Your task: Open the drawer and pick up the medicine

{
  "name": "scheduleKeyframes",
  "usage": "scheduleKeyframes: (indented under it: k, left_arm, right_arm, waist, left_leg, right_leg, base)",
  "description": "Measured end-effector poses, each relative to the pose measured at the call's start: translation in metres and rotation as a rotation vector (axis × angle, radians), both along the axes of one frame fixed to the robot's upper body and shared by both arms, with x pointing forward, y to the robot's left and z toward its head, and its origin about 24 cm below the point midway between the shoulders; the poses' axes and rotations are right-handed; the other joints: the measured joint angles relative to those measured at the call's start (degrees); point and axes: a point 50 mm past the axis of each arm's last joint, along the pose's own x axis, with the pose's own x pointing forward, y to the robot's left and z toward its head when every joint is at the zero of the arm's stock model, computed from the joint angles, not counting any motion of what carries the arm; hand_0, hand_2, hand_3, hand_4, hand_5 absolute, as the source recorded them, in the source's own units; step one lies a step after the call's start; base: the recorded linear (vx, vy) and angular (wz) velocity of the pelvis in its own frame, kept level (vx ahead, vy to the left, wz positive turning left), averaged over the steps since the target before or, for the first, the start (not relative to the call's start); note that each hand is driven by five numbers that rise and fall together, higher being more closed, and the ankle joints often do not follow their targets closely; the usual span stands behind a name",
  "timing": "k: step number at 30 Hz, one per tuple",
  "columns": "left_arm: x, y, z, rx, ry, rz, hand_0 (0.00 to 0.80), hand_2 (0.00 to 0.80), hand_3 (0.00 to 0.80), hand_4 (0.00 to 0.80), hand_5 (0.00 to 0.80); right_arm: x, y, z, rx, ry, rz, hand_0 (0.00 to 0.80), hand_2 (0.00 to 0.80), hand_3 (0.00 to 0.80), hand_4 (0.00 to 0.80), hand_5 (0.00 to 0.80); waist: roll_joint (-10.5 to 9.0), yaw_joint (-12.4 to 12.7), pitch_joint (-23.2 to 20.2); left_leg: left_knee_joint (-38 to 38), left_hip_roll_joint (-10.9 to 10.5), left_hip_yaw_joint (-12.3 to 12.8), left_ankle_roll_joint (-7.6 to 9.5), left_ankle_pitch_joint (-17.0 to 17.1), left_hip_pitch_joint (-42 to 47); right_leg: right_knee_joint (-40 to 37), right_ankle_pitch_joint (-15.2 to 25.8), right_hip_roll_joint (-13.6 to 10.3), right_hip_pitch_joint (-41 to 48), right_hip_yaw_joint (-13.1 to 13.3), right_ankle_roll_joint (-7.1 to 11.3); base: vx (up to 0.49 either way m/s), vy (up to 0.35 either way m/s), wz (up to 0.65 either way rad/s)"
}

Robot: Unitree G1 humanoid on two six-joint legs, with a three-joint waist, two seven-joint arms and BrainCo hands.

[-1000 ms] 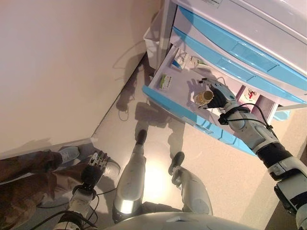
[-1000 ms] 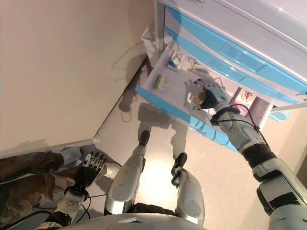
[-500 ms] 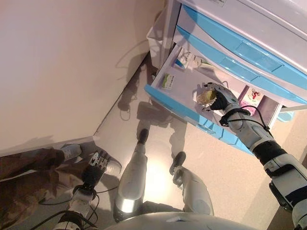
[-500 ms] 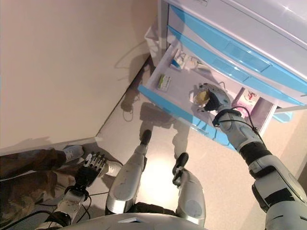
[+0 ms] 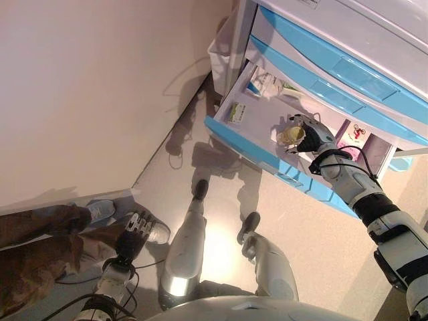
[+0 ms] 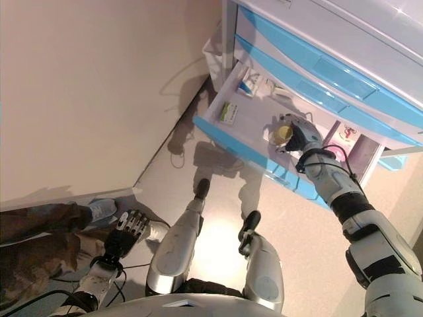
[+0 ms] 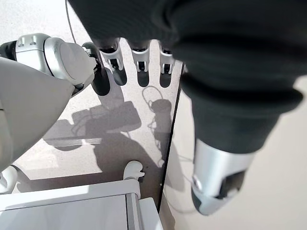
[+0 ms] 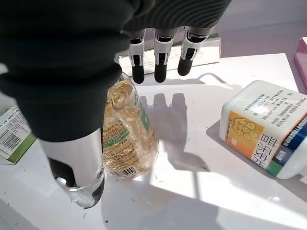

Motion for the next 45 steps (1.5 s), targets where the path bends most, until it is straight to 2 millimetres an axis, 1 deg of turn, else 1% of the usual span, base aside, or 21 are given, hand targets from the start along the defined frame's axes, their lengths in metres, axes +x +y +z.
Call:
scheduleKeyframes:
  k: [4, 5, 6, 7, 19, 29, 30, 31, 32, 45]
  left_arm:
    - [0.000, -0.001, 0.000, -0.002, 0.001, -0.005, 0.000, 0.000, 0.000, 0.000, 0.000]
    - [0.000, -0.001, 0.000, -0.002, 0.001, -0.005, 0.000, 0.000, 0.000, 0.000, 0.000]
    - [0.000, -0.001, 0.000, -0.001, 0.001, -0.005, 0.000, 0.000, 0.000, 0.000, 0.000]
    - [0.000, -0.001, 0.000, -0.001, 0.001, -0.004, 0.000, 0.000, 0.000, 0.000, 0.000]
    - [0.000, -0.001, 0.000, -0.001, 0.002, -0.005, 0.000, 0.000, 0.000, 0.000, 0.000]
    - [0.000, -0.002, 0.000, -0.001, 0.003, -0.013, 0.000, 0.000, 0.000, 0.000, 0.000]
    - [0.000, -0.002, 0.000, -0.001, 0.003, -0.013, 0.000, 0.000, 0.000, 0.000, 0.000]
    - [0.000, -0.002, 0.000, -0.001, 0.003, -0.013, 0.000, 0.000, 0.000, 0.000, 0.000]
    - [0.000, -0.002, 0.000, -0.001, 0.003, -0.013, 0.000, 0.000, 0.000, 0.000, 0.000]
    - [0.000, -0.002, 0.000, -0.002, 0.003, -0.014, 0.000, 0.000, 0.000, 0.000, 0.000]
  right_arm:
    - [0.000, -0.006, -0.003, -0.005, 0.015, -0.028, 0.000, 0.000, 0.000, 0.000, 0.000]
    - [0.000, -0.007, -0.004, -0.006, 0.019, -0.033, 0.220, 0.220, 0.220, 0.220, 0.220]
    - [0.000, -0.008, -0.005, -0.006, 0.021, -0.035, 0.649, 0.649, 0.649, 0.649, 0.649]
    - [0.000, -0.008, -0.005, -0.006, 0.021, -0.035, 0.800, 0.800, 0.800, 0.800, 0.800]
    - [0.000, -0.010, -0.010, 0.000, 0.033, -0.054, 0.800, 0.800, 0.800, 0.800, 0.800]
    - [0.001, -0.009, -0.008, 0.002, 0.026, -0.051, 0.800, 0.800, 0.800, 0.800, 0.800]
    - [0.001, -0.009, -0.008, 0.002, 0.026, -0.051, 0.568, 0.568, 0.568, 0.568, 0.568]
    - [0.001, -0.009, -0.008, 0.002, 0.026, -0.051, 0.104, 0.104, 0.104, 0.104, 0.104]
    - [0.001, -0.009, -0.008, 0.002, 0.026, -0.051, 0.000, 0.000, 0.000, 0.000, 0.000]
    - [0.003, -0.007, -0.004, 0.001, 0.009, -0.043, 0.000, 0.000, 0.000, 0.000, 0.000]
  waist:
    - [0.00, 0.1, 0.0]
    - [0.00, 0.2, 0.0]
    - [0.00, 0.4, 0.0]
    - [0.00, 0.4, 0.0]
    - [0.07, 0.5, 0.0]
    - [0.16, 0.5, 0.1]
    - [0.15, 0.5, 0.1]
    - [0.15, 0.5, 0.1]
    - [0.16, 0.5, 0.1]
    - [0.15, 0.5, 0.1]
  left_leg:
    - [0.0, -0.3, 0.0, 0.24, 0.2, -0.4]
    - [0.0, -0.4, 0.0, 0.26, 0.2, -0.4]
    - [0.0, -0.4, 0.0, 0.26, 0.2, -0.4]
    - [0.0, -0.3, 0.0, 0.26, 0.2, -0.4]
    - [0.6, -0.3, 0.0, 0.32, 0.3, -1.1]
    - [0.6, -0.4, 0.0, 0.35, 0.3, -1.1]
    - [0.6, -0.4, 0.0, 0.36, 0.3, -1.1]
    - [0.6, -0.4, 0.0, 0.36, 0.3, -1.1]
    - [0.6, -0.4, 0.0, 0.36, 0.3, -1.1]
    - [0.6, -0.3, 0.0, 0.37, 0.3, -1.0]
  right_leg:
    - [0.4, -0.1, -0.4, -0.5, 0.0, 0.19]
    - [0.4, -0.1, -0.4, -0.5, 0.0, 0.20]
    - [0.4, -0.1, -0.4, -0.5, 0.0, 0.20]
    - [0.5, -0.1, -0.4, -0.5, 0.0, 0.20]
    - [1.0, -0.1, -0.5, -1.3, 0.2, 0.19]
    - [1.1, -0.1, -0.5, -1.3, 0.2, 0.19]
    - [1.1, -0.1, -0.5, -1.3, 0.2, 0.19]
    - [1.1, -0.1, -0.4, -1.3, 0.2, 0.19]
    - [1.1, -0.1, -0.4, -1.3, 0.2, 0.19]
    - [1.1, -0.1, -0.5, -1.2, 0.2, 0.20]
  base:
    - [0.000, 0.000, 0.00]
    - [0.000, 0.000, 0.00]
    - [0.000, 0.000, 0.00]
    - [0.000, 0.000, 0.00]
    - [0.000, 0.000, 0.00]
    - [0.000, 0.000, 0.00]
    - [0.000, 0.000, 0.00]
    - [0.000, 0.000, 0.00]
    - [0.000, 0.000, 0.00]
    - [0.000, 0.000, 0.00]
